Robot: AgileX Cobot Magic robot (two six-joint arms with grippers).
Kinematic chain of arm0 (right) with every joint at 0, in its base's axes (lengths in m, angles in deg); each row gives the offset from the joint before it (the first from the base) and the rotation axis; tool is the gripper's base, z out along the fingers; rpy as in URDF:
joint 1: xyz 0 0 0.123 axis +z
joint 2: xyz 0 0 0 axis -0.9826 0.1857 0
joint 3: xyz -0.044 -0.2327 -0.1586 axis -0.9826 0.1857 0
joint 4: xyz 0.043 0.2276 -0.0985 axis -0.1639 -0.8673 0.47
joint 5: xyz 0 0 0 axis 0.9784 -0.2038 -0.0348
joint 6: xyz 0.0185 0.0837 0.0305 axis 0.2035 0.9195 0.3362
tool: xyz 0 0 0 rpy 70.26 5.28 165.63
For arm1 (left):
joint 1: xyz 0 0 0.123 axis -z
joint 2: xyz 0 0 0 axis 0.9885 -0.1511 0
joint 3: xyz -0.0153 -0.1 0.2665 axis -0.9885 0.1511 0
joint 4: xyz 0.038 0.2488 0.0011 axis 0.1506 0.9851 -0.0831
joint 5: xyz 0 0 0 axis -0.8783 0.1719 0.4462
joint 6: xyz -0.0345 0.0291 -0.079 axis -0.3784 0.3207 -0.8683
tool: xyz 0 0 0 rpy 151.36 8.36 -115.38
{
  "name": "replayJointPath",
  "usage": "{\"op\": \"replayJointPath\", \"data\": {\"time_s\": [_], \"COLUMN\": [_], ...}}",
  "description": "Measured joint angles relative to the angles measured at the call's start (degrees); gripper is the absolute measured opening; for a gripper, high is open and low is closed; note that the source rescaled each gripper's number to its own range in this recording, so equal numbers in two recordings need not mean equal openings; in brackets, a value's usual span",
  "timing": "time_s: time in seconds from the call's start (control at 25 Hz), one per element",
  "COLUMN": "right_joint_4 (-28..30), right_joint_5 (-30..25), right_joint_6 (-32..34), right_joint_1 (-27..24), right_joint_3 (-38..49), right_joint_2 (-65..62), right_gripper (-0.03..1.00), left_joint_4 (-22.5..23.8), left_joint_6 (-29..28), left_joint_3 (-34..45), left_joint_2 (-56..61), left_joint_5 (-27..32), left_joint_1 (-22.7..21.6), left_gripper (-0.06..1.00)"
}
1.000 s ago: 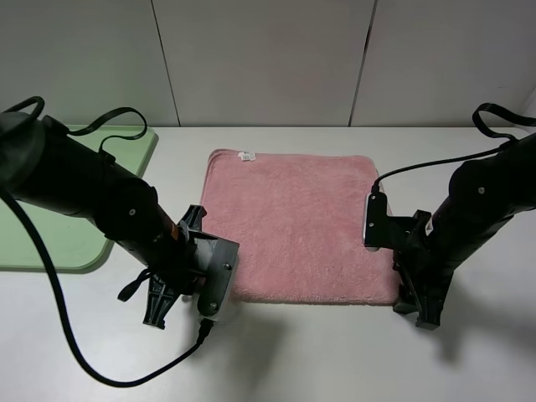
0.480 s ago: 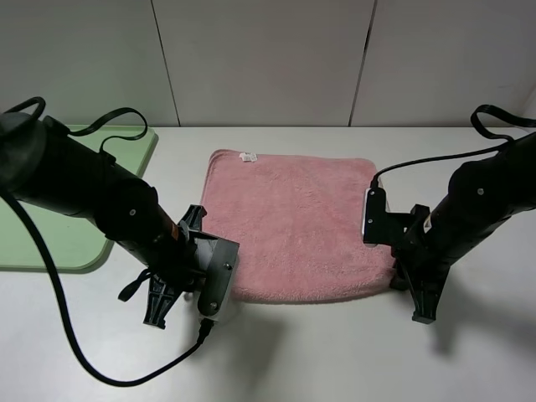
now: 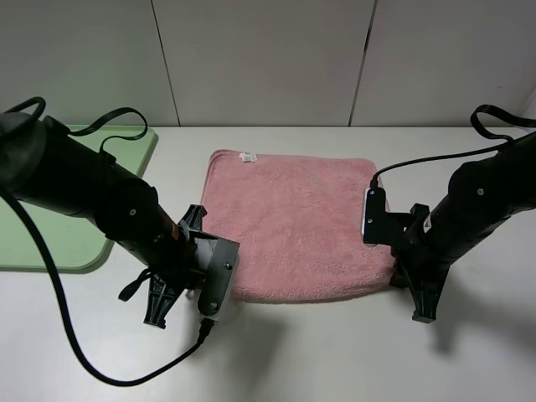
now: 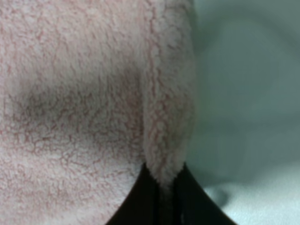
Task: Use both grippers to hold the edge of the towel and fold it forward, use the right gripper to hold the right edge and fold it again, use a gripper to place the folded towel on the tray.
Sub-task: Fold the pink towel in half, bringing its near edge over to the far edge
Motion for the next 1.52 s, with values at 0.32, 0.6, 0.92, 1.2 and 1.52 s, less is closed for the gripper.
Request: {"op": "replayJointPath", "data": {"time_s": [0.32,0.6,0.92,1.2,1.52], "right_joint_4": [-0.16,-0.28,-0.87,-3.09,-7.30], "right_joint_5": [-3.07,-5.46,-9.49,-13.03,-18.09], "right_joint_6": [0.00,0.00,1.71,2.13,2.18], "right_joint_1": [0.00,0.00,0.07,0.19,0.19], "right_joint_3": [0.36,0.41,0.47,0.47,0.47], "right_joint_2": [-5.01,-9.57,-16.86,-23.77,-31.80], "right_gripper": [0.00,0.00,0.00,0.00,0.00], "left_joint_4": [0.00,0.00,1.17,6.71,15.91], "left_joint_6": [0.00,0.00,-2.04,-9.28,-20.02], "left_joint_3": [0.05,0.06,0.11,0.11,0.11], "left_joint_2": [2.60,5.95,13.26,19.99,24.51], "left_joint_5": [2.52,6.80,12.15,16.60,22.10], "left_joint_1": [0.00,0.00,0.00,0.17,5.93], "left_gripper": [0.00,0.00,0.00,0.00,0.00]}}
